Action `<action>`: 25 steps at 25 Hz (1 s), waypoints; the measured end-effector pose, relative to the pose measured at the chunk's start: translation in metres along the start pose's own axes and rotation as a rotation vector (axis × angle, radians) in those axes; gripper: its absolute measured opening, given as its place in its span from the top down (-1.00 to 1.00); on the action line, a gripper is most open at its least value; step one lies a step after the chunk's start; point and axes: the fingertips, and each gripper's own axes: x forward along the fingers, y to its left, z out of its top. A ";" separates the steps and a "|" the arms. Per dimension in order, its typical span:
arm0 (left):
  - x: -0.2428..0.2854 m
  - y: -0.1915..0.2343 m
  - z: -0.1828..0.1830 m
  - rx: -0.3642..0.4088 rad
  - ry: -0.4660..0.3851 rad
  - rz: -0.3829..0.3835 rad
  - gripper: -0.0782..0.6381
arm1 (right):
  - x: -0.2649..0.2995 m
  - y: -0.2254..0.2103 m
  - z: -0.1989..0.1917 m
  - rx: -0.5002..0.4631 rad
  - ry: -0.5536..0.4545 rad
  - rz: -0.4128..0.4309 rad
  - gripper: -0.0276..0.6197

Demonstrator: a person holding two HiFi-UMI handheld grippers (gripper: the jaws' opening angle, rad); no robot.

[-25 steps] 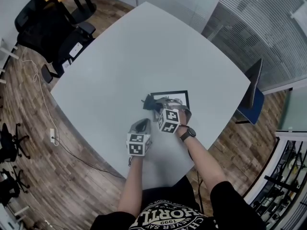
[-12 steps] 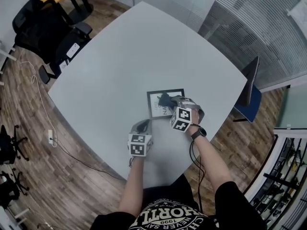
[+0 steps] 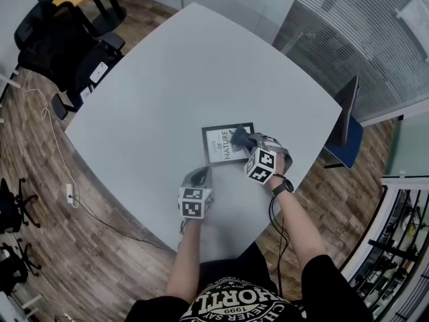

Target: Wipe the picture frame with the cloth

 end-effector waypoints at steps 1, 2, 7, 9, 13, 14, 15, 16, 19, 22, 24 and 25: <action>-0.002 0.002 0.000 -0.004 0.002 0.006 0.77 | -0.002 0.002 0.012 0.005 -0.028 0.003 0.71; -0.004 0.005 -0.001 -0.009 0.002 0.013 0.77 | -0.004 0.005 0.026 0.006 -0.058 0.009 0.71; -0.015 0.022 -0.002 -0.028 -0.015 0.054 0.77 | -0.002 0.036 0.100 -0.079 -0.176 0.074 0.71; -0.020 0.029 -0.003 -0.035 -0.018 0.069 0.77 | 0.004 0.049 0.122 -0.124 -0.192 0.096 0.71; -0.029 0.038 -0.006 -0.043 -0.018 0.088 0.77 | 0.018 0.069 0.143 -0.202 -0.181 0.128 0.71; -0.031 0.040 -0.007 -0.044 -0.013 0.091 0.77 | 0.022 0.071 0.142 -0.220 -0.171 0.130 0.71; -0.032 0.040 -0.008 -0.046 -0.006 0.093 0.77 | 0.026 0.072 0.140 -0.232 -0.162 0.129 0.71; -0.032 0.040 -0.009 -0.049 -0.001 0.093 0.77 | 0.028 0.072 0.136 -0.236 -0.155 0.127 0.71; -0.031 0.036 -0.009 -0.053 0.003 0.082 0.77 | 0.027 0.069 0.118 -0.234 -0.120 0.123 0.71; -0.027 0.031 -0.007 -0.048 -0.001 0.066 0.77 | 0.022 0.063 0.095 -0.209 -0.086 0.106 0.71; -0.022 0.026 -0.006 -0.040 -0.006 0.053 0.77 | 0.019 0.055 0.073 -0.211 -0.050 0.078 0.71; -0.020 0.024 -0.006 -0.036 -0.007 0.047 0.77 | 0.017 0.051 0.061 -0.208 -0.031 0.061 0.71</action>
